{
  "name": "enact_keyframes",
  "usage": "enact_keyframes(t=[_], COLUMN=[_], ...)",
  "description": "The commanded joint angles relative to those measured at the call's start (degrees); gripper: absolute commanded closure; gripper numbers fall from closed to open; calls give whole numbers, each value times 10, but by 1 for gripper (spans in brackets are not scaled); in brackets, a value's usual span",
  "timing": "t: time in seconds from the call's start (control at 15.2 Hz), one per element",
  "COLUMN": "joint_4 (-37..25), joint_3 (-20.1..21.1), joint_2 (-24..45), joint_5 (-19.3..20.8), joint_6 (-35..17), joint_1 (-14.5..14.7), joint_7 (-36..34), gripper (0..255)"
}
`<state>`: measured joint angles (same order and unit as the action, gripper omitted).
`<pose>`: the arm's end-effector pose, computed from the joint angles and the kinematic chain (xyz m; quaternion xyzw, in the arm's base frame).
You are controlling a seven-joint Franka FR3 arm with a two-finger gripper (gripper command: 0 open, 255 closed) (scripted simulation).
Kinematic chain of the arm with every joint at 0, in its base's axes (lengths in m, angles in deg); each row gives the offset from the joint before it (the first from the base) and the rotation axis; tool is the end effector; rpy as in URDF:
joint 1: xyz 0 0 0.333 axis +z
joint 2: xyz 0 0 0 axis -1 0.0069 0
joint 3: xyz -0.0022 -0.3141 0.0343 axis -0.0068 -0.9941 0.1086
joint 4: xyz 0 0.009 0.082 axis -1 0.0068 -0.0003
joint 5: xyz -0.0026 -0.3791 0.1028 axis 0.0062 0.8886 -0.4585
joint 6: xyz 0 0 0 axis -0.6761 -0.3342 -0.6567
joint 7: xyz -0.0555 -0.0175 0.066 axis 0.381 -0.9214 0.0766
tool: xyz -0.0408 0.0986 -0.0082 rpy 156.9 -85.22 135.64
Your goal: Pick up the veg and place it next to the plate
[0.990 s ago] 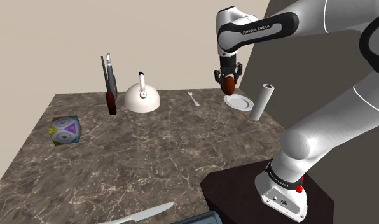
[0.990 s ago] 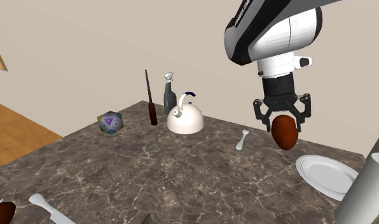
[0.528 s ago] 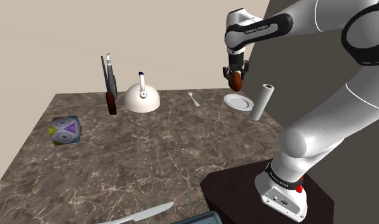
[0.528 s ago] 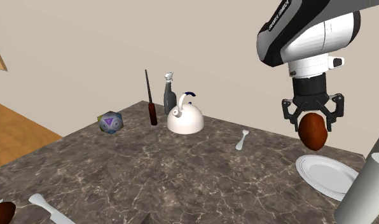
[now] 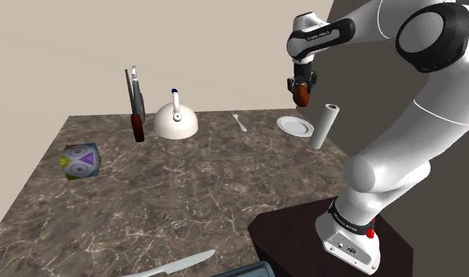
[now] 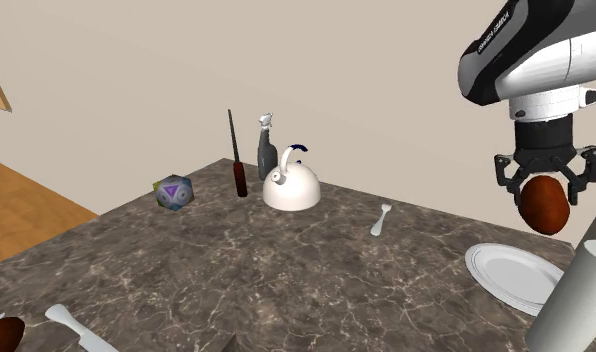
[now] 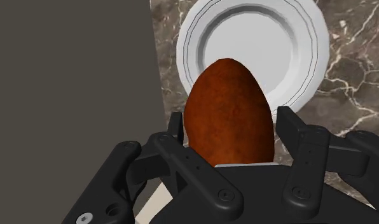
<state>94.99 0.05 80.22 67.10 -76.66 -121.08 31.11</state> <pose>0.4401 -0.2975 0.4734 0.9466 -0.2783 -0.0675 0.1480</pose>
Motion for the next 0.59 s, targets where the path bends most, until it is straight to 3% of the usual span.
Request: enact_keyframes(t=[0.0,0.53], joint_4=[-35,-179], joint_3=[-11,-50], joint_2=[31,147], joint_5=[2,-6], joint_6=[-3,-5], joint_1=[-11,-56], joint_7=[22,113], gripper=[255,255])
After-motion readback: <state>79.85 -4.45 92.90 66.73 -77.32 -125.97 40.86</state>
